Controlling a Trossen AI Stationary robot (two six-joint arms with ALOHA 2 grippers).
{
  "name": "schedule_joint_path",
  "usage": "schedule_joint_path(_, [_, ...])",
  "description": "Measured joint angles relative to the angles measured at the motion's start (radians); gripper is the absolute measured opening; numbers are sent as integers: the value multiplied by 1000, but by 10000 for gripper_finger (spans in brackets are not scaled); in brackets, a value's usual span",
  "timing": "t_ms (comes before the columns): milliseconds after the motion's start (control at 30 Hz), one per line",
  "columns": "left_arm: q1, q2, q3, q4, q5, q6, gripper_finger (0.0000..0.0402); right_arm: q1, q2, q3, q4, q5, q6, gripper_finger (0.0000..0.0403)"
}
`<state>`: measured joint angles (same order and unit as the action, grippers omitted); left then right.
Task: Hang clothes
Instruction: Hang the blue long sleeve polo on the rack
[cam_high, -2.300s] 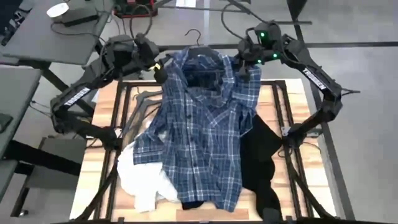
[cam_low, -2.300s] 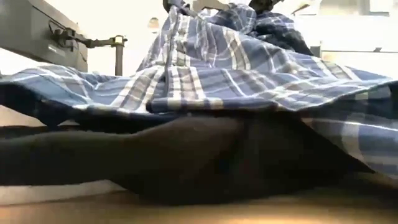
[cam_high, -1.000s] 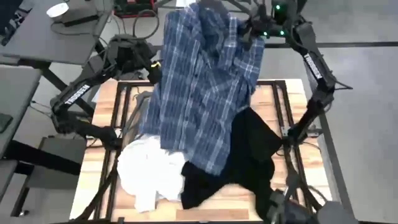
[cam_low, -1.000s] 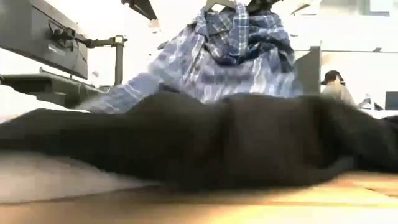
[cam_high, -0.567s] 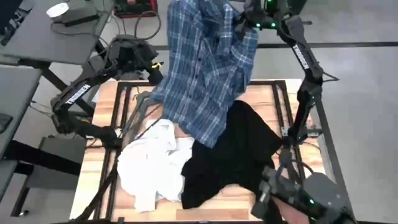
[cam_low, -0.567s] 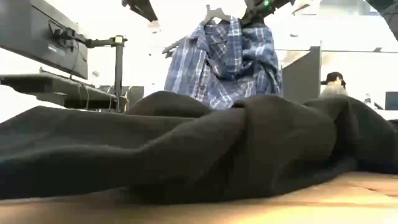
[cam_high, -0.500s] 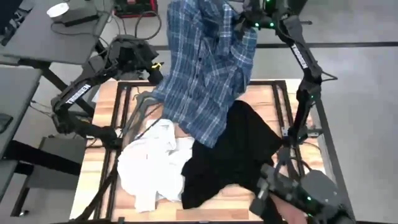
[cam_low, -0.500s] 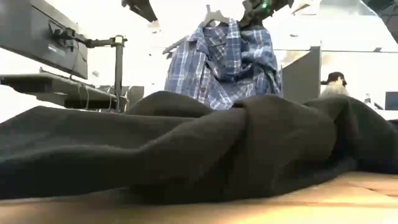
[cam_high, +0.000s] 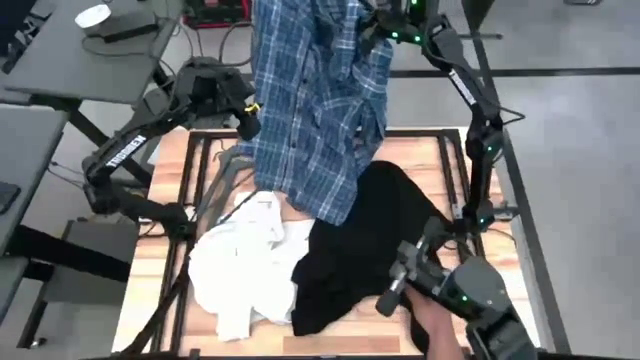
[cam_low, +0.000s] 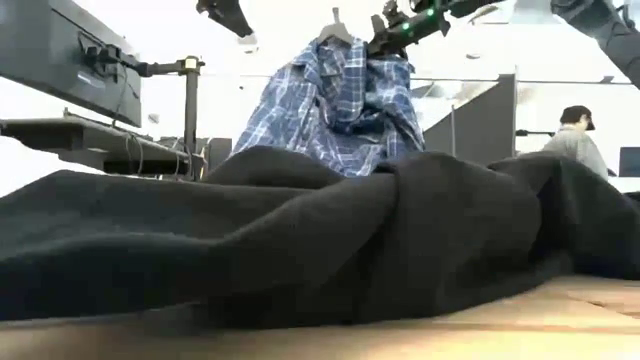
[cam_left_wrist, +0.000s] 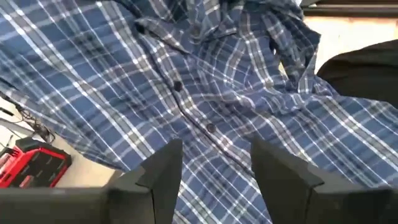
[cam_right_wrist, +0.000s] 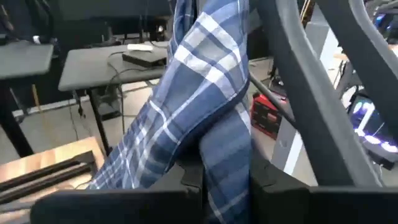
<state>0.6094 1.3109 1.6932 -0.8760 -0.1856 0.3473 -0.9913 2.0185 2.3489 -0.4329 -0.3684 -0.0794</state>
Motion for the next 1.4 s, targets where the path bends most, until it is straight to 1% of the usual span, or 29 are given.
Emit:
schedule_joint_path(200, [0, 0, 0, -10, 0, 4, 171, -6, -1, 0, 86, 7, 14, 28])
schedule_joint_path(600, [0, 0, 0, -9, 0, 83, 171, -19, 61, -3, 86, 3, 49, 28])
schedule_joint_path(867, [0, 0, 0, -9, 0, 78, 171, -19, 62, -3, 94, 3, 47, 29])
schedule_joint_path(1033, [0, 0, 0, -13, 0, 77, 171, -9, 63, 3, 101, -27, 45, 29])
schedule_joint_path(1233, [0, 0, 0, -28, 0, 76, 171, -2, 64, 5, 51, -28, 22, 30])
schedule_joint_path(1400, [0, 0, 0, -29, 0, 76, 171, -13, 64, 5, 54, -13, 48, 64])
